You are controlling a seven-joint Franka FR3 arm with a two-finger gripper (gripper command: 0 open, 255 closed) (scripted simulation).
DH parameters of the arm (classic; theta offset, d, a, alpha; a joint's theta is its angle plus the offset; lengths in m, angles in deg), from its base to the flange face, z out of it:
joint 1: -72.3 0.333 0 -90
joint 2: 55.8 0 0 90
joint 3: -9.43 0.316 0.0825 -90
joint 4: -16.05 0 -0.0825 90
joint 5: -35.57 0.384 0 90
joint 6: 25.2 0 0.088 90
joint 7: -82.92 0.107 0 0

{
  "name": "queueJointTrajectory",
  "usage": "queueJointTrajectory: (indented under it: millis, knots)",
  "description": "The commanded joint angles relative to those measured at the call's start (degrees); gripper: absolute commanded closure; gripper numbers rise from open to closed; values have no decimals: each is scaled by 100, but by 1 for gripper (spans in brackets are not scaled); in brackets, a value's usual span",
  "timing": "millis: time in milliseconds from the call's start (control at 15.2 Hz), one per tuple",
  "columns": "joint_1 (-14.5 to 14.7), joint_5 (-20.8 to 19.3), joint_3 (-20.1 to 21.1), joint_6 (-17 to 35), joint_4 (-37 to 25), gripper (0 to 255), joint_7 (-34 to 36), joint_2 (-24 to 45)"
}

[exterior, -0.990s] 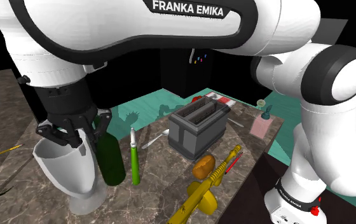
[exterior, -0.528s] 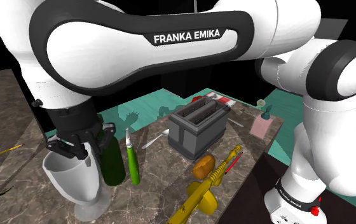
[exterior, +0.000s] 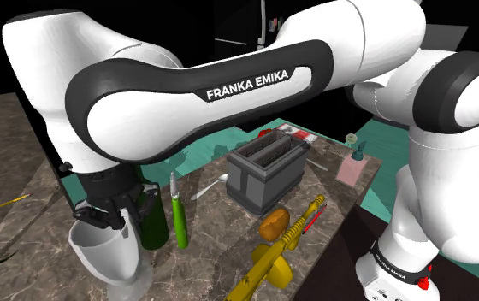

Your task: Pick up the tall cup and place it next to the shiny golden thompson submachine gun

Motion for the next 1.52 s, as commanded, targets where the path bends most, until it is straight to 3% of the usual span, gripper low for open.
queueJointTrajectory:
  millis: [0,792,1320,1386,1452]
  knots:
    - [-11,-7,-5,169,155,255,9,5]
    - [-49,-81,-48,1076,942,255,69,139]
    - [-49,-81,-48,1076,942,255,69,139]
    - [-49,-81,-48,1074,940,0,69,139]
    - [-49,-81,-48,1077,944,0,70,138]
